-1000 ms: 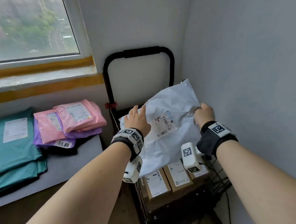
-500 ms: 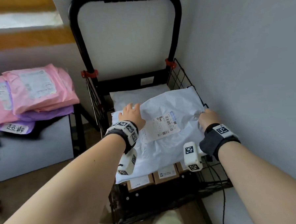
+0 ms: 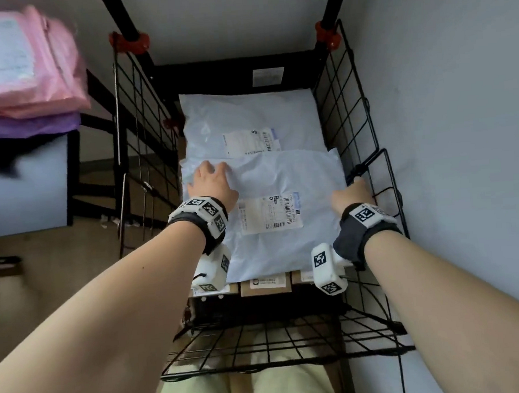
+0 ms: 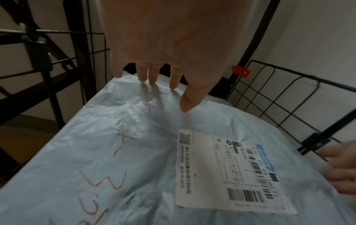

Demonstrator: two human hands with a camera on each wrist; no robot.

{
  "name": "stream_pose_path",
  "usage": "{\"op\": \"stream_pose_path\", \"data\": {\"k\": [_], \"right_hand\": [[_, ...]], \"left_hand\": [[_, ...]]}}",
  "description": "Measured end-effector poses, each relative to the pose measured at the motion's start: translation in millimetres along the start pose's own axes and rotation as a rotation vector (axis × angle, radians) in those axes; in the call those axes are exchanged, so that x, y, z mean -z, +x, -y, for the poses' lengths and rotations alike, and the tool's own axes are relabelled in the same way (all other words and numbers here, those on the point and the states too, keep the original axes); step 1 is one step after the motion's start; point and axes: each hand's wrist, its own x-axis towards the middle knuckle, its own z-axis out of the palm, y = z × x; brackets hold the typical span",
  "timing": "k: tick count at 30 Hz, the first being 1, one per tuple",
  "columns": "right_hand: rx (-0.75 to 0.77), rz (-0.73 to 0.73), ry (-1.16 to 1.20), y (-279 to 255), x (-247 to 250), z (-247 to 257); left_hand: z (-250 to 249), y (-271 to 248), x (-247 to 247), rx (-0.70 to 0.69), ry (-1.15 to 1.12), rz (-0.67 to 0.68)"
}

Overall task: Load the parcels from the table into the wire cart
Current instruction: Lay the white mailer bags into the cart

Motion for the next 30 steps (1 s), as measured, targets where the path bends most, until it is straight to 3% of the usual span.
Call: {"op": "stream_pose_path", "data": {"k": [4, 7, 10, 14, 19, 23, 30], "right_hand": [[0.134, 0.001, -0.097, 13.6, -8.9, 16.7], [0.187, 0.005, -0.187, 20.0, -16.9, 27.4], [0.351, -0.09, -0.246, 21.0, -23.6, 39.1], [0.554, 0.061, -0.331, 24.2, -32.6, 57.4], [0.541, 0.216, -0.546, 30.8, -38.9, 63.9], [0.433, 0.158, -0.563, 33.1, -43.5, 51.1], [0.34, 0.128, -0.54, 42.1, -48.6, 38.2]], "left_hand": [[12.6, 9.9, -0.6, 0.09, -0.001, -0.038], [18.1, 19.5, 3.1, 0.05, 0.021, -0.001], [19.8, 26.9, -0.2, 0.006, 0.019, 0.018], [24.2, 25.2, -9.9, -0.039, -0.04, -0.019], [28.5, 25.2, -10.7, -0.097, -0.042, -0.141], [29.4, 23.2, -13.8, -0.12, 0.004, -0.161], [39.6, 22.9, -21.9, 0.014, 0.001, -0.088]]}}
